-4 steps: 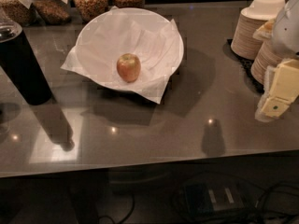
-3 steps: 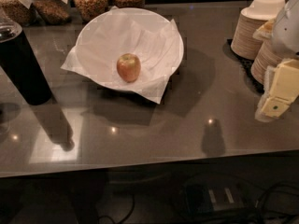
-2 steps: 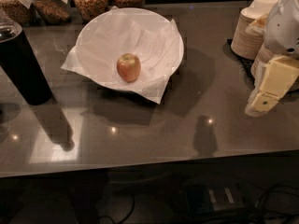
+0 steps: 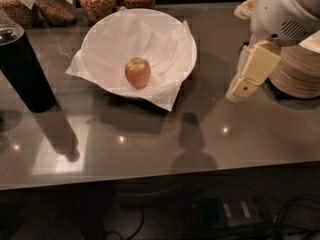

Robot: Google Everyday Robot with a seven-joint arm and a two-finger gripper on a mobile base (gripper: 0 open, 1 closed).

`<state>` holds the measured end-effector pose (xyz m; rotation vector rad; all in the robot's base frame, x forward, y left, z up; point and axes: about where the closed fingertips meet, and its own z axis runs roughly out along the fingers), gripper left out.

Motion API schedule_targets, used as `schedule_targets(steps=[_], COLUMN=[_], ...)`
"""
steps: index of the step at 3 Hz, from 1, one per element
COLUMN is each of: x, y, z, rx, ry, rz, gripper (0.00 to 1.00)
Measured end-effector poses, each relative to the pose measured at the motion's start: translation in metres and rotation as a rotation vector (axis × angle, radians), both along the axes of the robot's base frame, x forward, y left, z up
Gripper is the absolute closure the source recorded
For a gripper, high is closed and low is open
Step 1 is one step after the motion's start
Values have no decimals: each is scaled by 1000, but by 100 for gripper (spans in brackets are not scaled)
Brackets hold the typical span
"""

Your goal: Pick apple from white bowl

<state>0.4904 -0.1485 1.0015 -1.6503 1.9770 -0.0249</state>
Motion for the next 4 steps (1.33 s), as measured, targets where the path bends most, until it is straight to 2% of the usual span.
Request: schedule_targets(steps=[1,2,4], x=[30,56,96], y=[35,69,126], z=[7,10,-1], rx=[61,93,126], ry=[-31,-40,-56], rz=[46,96,171], gripper=[0,0,0])
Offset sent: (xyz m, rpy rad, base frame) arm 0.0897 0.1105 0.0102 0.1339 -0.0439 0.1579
